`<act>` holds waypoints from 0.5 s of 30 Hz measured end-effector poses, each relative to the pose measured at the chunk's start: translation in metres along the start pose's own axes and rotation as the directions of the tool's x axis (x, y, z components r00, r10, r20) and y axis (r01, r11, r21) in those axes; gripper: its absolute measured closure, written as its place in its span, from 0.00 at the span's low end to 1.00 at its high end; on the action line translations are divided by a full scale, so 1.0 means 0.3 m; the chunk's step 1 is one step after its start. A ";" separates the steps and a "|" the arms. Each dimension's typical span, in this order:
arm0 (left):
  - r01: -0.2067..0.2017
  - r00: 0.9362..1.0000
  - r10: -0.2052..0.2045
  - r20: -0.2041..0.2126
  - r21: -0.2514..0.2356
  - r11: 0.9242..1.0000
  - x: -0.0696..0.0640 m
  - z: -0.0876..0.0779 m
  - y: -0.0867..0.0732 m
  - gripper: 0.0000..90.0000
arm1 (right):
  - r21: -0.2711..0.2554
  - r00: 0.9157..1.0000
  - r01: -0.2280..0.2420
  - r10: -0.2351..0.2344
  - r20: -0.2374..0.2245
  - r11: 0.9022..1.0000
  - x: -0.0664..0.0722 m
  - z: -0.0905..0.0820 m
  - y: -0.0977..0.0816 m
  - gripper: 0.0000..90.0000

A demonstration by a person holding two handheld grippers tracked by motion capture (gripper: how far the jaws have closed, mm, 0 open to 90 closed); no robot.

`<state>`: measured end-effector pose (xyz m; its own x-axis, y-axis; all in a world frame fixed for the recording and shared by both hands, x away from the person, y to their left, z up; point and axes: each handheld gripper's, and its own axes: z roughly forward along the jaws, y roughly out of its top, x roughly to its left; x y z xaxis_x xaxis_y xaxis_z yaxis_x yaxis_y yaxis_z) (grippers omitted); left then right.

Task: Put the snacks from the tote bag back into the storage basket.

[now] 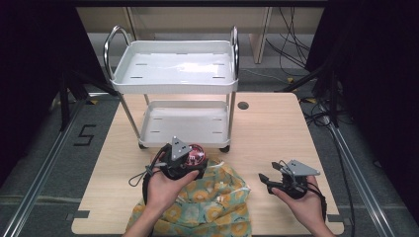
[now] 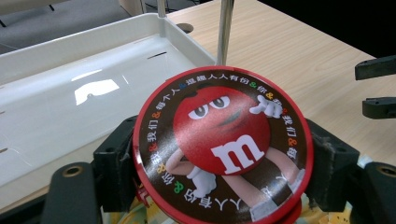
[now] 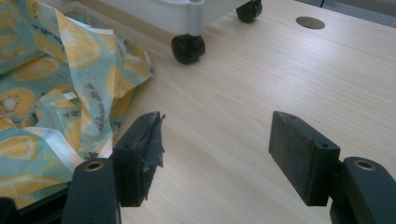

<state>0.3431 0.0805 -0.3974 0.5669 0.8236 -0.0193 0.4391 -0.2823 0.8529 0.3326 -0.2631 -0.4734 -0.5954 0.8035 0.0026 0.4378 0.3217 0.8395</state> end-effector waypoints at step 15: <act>-0.002 1.000 0.002 -0.026 0.003 1.000 0.017 -0.003 0.008 0.28 | -0.002 1.000 0.007 -0.007 -0.001 1.000 -0.002 0.001 0.000 0.39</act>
<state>0.3465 0.0844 -0.3950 0.5496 0.8354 -0.0046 0.4402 -0.2849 0.8515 0.3333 -0.2635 -0.4738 -0.5988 0.8009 -0.0031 0.4325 0.3267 0.8404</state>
